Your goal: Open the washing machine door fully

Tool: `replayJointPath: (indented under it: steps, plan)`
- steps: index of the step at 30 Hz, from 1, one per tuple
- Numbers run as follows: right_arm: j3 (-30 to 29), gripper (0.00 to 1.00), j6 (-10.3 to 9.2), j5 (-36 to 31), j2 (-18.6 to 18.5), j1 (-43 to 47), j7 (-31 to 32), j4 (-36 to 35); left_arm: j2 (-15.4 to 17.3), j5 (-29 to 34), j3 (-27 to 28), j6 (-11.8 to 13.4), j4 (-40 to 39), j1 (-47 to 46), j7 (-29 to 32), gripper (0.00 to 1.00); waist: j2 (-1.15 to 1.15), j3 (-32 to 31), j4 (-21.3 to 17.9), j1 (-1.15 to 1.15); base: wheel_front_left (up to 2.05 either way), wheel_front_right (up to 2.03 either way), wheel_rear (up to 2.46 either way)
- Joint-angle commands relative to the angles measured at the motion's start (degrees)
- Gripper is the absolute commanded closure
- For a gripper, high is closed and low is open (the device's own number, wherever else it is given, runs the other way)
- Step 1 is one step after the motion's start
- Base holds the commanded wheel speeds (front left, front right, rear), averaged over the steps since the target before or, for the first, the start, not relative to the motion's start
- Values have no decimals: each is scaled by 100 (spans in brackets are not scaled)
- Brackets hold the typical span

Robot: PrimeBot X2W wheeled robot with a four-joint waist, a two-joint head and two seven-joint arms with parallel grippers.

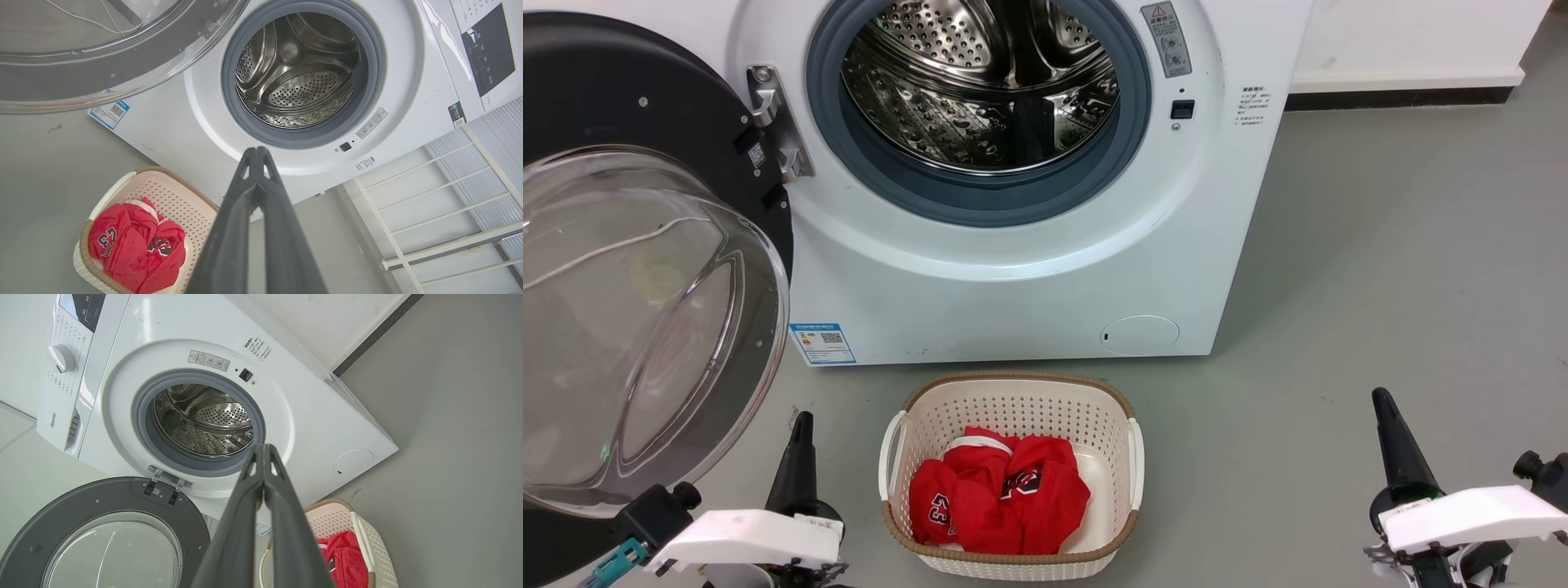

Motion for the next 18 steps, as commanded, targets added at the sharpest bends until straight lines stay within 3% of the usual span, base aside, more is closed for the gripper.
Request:
replayJointPath:
  steps: [1, 18]
  plan:
    - [-16, 100, 1, 166, -40, -145, 38, -29, 15, -165, 26, -23, -40, -169, 37, 100, 0, -1, 2, 0, 0, 0, 0]
    - [-94, 100, 1, 1273, -46, -248, 243, 104, 17, -1289, 76, -36, 65, -264, 321, 100, 0, -11, 28, 0, 0, 0, 0]
